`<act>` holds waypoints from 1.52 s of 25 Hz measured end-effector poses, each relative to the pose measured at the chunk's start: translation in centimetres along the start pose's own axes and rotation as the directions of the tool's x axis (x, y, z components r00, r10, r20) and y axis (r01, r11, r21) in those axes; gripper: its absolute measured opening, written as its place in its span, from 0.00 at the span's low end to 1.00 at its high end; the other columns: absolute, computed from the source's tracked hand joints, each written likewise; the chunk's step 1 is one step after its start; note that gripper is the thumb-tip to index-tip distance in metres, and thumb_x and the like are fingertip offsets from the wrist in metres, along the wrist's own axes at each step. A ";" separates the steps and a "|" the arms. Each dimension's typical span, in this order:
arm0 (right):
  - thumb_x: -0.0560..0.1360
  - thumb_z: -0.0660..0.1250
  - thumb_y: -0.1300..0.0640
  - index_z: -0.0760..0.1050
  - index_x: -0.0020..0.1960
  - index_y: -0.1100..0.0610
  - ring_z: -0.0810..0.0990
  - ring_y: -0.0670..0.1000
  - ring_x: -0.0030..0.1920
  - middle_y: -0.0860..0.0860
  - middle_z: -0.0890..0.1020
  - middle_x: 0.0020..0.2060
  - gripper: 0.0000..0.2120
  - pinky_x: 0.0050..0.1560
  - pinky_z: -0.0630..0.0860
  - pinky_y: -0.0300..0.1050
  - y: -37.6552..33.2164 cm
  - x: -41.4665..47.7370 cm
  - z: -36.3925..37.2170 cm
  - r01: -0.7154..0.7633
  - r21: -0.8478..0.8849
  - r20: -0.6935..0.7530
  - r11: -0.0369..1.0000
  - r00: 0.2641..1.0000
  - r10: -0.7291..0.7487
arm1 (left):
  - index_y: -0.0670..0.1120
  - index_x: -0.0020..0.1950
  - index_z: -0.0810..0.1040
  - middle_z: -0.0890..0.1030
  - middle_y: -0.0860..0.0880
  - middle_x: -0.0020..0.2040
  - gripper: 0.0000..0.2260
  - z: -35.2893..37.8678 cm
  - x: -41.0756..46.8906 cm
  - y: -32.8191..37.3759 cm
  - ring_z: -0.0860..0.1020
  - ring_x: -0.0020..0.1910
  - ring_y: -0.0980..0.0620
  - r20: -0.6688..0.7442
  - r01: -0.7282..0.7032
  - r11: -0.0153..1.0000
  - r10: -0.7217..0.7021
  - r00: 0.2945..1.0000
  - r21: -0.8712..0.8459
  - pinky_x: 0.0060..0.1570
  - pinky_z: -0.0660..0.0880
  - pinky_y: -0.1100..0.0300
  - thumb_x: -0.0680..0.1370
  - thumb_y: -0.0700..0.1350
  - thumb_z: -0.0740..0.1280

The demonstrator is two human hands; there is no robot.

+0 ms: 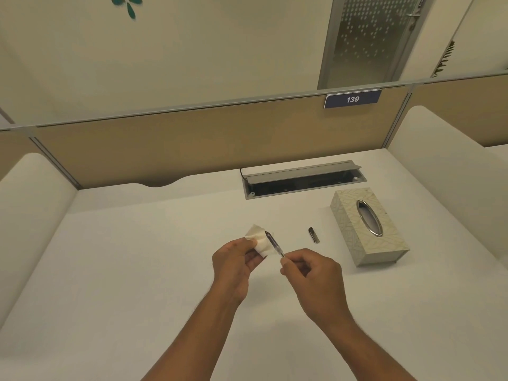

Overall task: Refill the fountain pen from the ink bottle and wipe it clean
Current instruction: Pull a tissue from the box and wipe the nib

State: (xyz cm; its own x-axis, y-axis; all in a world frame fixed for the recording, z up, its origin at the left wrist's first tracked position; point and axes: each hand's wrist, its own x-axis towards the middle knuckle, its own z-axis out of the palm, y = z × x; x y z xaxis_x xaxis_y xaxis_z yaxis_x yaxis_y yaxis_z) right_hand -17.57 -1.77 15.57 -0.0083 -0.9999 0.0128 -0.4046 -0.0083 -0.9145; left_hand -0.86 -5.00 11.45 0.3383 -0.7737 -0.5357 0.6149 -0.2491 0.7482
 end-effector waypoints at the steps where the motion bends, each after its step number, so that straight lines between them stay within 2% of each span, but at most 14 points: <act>1: 0.77 0.73 0.57 0.86 0.43 0.51 0.85 0.42 0.36 0.45 0.87 0.33 0.05 0.37 0.78 0.30 0.1 0.2 0.4 0.005 -0.027 0.001 1.000 1.000 -0.005 | 0.34 0.56 0.83 0.90 0.38 0.48 0.07 0.2 -0.2 -0.2 0.90 0.44 0.41 0.008 -0.001 1.000 0.001 1.000 0.003 0.43 0.87 0.51 0.79 0.31 0.71; 5: 0.77 0.72 0.56 0.86 0.43 0.52 0.84 0.42 0.36 0.43 0.86 0.33 0.06 0.37 0.78 0.33 1.0 0.7 1.4 0.011 -0.133 -0.001 0.991 1.000 -0.011 | 0.32 0.58 0.82 0.90 0.40 0.45 0.08 0.6 -1.0 -0.2 0.90 0.43 0.43 0.076 0.000 1.000 0.002 0.997 -0.017 0.41 0.86 0.53 0.80 0.30 0.70; 8: 0.78 0.72 0.55 0.85 0.42 0.52 0.84 0.43 0.36 0.44 0.86 0.33 0.06 0.38 0.76 0.30 1.5 0.8 1.6 0.025 -0.178 0.005 0.984 1.000 -0.024 | 0.34 0.57 0.82 0.89 0.39 0.47 0.07 0.6 -1.3 0.1 0.89 0.45 0.42 0.141 -0.010 0.998 0.020 0.990 -0.067 0.46 0.87 0.49 0.82 0.32 0.66; 11: 0.78 0.72 0.55 0.85 0.42 0.52 0.84 0.43 0.36 0.44 0.86 0.33 0.06 0.39 0.76 0.29 1.7 0.9 1.5 0.029 -0.191 0.005 0.981 1.000 -0.029 | 0.36 0.53 0.84 0.88 0.37 0.54 0.10 0.3 -1.4 0.2 0.88 0.52 0.39 0.228 0.029 0.989 0.004 0.974 -0.142 0.55 0.85 0.45 0.83 0.37 0.63; 14: 0.77 0.72 0.56 0.85 0.42 0.52 0.83 0.43 0.36 0.44 0.85 0.33 0.06 0.39 0.76 0.30 1.9 1.0 1.3 0.020 -0.165 0.003 0.986 1.000 -0.019 | 0.33 0.62 0.82 0.86 0.34 0.61 0.11 0.1 -1.3 0.2 0.86 0.55 0.39 0.268 0.035 0.995 -0.009 0.963 -0.092 0.58 0.85 0.46 0.84 0.38 0.67; 16: 0.77 0.73 0.56 0.85 0.42 0.52 0.83 0.43 0.38 0.44 0.86 0.33 0.06 0.39 0.76 0.30 1.9 0.9 1.3 0.024 -0.155 0.015 0.988 1.000 -0.022 | 0.34 0.63 0.81 0.86 0.34 0.61 0.11 0.1 -1.3 0.2 0.86 0.55 0.41 0.265 0.033 0.997 -0.015 0.964 -0.063 0.58 0.85 0.47 0.82 0.37 0.70; 18: 0.77 0.73 0.56 0.85 0.42 0.52 0.83 0.42 0.40 0.44 0.86 0.34 0.05 0.39 0.75 0.29 1.9 0.7 1.2 0.031 -0.148 0.022 0.989 0.999 -0.029 | 0.37 0.62 0.82 0.87 0.37 0.59 0.10 0.2 -1.3 0.1 0.87 0.53 0.42 0.252 0.031 0.998 -0.017 0.968 -0.053 0.54 0.86 0.49 0.80 0.34 0.71; 20: 0.77 0.73 0.56 0.85 0.43 0.52 0.83 0.41 0.41 0.44 0.86 0.35 0.04 0.39 0.75 0.28 1.9 0.6 1.2 0.034 -0.140 0.017 0.990 0.999 -0.032 | 0.38 0.65 0.81 0.88 0.39 0.59 0.13 0.4 -1.4 0.2 0.89 0.54 0.42 0.256 0.047 0.997 -0.031 0.966 -0.055 0.50 0.86 0.52 0.80 0.32 0.71; 22: 0.78 0.73 0.55 0.85 0.45 0.52 0.83 0.42 0.38 0.44 0.86 0.35 0.04 0.40 0.75 0.28 2.1 0.5 1.3 0.029 -0.142 0.018 0.989 0.999 -0.027 | 0.38 0.66 0.82 0.88 0.39 0.60 0.13 0.6 -1.5 0.2 0.88 0.57 0.42 0.278 0.049 0.999 -0.045 0.960 -0.007 0.52 0.86 0.54 0.81 0.33 0.70; 25: 0.78 0.73 0.55 0.85 0.45 0.52 0.83 0.42 0.38 0.44 0.86 0.36 0.04 0.40 0.75 0.28 2.4 0.4 1.3 0.025 -0.157 0.025 0.987 0.999 -0.022 | 0.33 0.63 0.84 0.87 0.35 0.61 0.11 0.6 -1.5 0.5 0.87 0.60 0.38 0.296 0.043 0.995 -0.068 0.953 0.090 0.57 0.85 0.51 0.82 0.35 0.70; 29: 0.78 0.73 0.55 0.85 0.45 0.51 0.83 0.42 0.38 0.44 0.86 0.36 0.04 0.40 0.76 0.29 2.7 0.4 1.1 0.026 -0.163 0.034 0.986 0.999 -0.021 | 0.30 0.61 0.83 0.87 0.32 0.58 0.10 0.6 -1.2 0.2 0.85 0.61 0.31 0.261 0.033 0.990 -0.069 0.963 0.139 0.56 0.86 0.46 0.81 0.33 0.69; 35: 0.78 0.73 0.57 0.84 0.42 0.50 0.84 0.43 0.37 0.44 0.86 0.34 0.06 0.39 0.79 0.34 3.1 -0.3 0.0 -0.019 -0.107 0.017 0.994 1.000 0.021 | 0.33 0.64 0.81 0.88 0.36 0.57 0.11 -0.1 -0.3 0.7 0.88 0.57 0.36 0.118 0.037 0.999 -0.035 0.992 -0.014 0.52 0.87 0.46 0.81 0.31 0.68; 38: 0.78 0.73 0.57 0.85 0.44 0.51 0.84 0.42 0.38 0.44 0.87 0.34 0.05 0.39 0.78 0.30 2.5 -0.3 -0.5 -0.025 -0.040 -0.011 0.999 1.000 0.025 | 0.37 0.64 0.82 0.88 0.36 0.57 0.10 -0.6 -0.3 0.9 0.88 0.55 0.34 0.130 0.024 0.999 -0.029 0.991 0.040 0.55 0.86 0.41 0.83 0.32 0.68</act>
State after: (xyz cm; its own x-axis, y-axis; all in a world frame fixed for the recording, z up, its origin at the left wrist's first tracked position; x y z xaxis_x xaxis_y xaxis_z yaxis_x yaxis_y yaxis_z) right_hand -19.06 -1.43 13.47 -0.0282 -0.9996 -0.0054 -0.4404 0.0173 -0.8976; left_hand 0.03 -4.61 12.06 0.2248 -0.8353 -0.5017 0.5937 -0.2909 0.7503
